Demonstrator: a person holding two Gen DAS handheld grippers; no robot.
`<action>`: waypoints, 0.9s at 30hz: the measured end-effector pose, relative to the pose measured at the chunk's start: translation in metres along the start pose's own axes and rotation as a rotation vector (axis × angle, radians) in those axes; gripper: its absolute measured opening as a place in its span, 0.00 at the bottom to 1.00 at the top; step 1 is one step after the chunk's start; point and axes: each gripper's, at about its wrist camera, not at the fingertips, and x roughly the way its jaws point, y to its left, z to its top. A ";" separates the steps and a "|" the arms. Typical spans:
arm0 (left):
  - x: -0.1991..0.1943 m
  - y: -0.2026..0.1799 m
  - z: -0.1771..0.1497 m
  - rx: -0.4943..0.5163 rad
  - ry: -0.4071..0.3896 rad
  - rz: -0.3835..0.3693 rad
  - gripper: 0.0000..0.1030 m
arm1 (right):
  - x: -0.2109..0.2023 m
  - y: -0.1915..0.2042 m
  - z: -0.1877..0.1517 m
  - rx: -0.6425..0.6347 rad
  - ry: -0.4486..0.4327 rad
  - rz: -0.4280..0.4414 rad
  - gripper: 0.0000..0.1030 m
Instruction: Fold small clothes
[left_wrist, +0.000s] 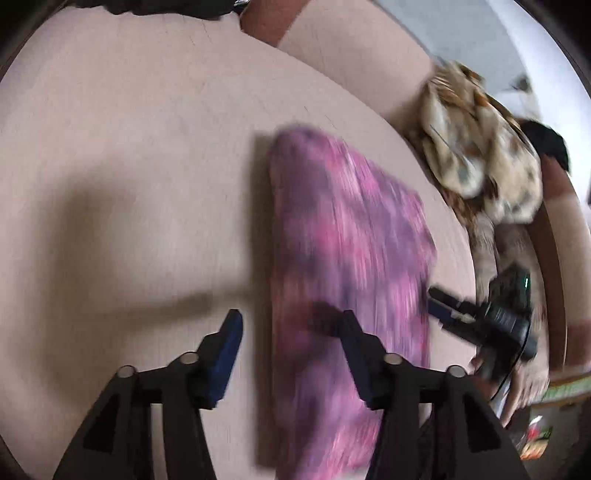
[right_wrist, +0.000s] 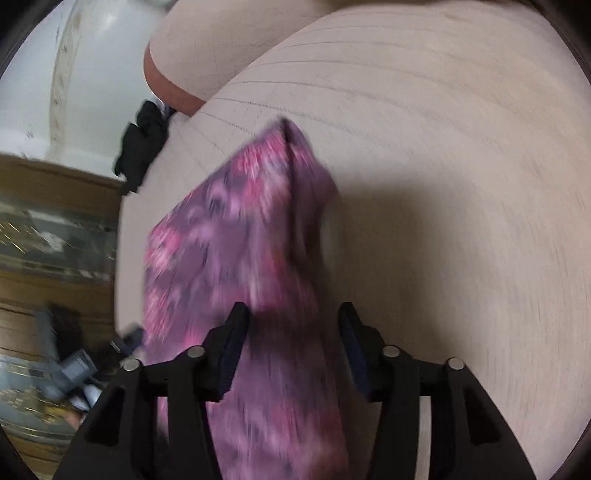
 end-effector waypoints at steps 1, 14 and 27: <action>-0.002 0.003 -0.017 -0.001 -0.001 -0.013 0.59 | -0.009 -0.003 -0.016 0.015 -0.013 0.017 0.49; -0.018 -0.022 -0.086 0.069 -0.048 -0.011 0.11 | -0.038 -0.002 -0.118 -0.096 -0.106 -0.053 0.07; -0.018 -0.008 -0.116 0.029 -0.076 0.129 0.06 | -0.032 -0.014 -0.147 -0.111 -0.090 -0.153 0.08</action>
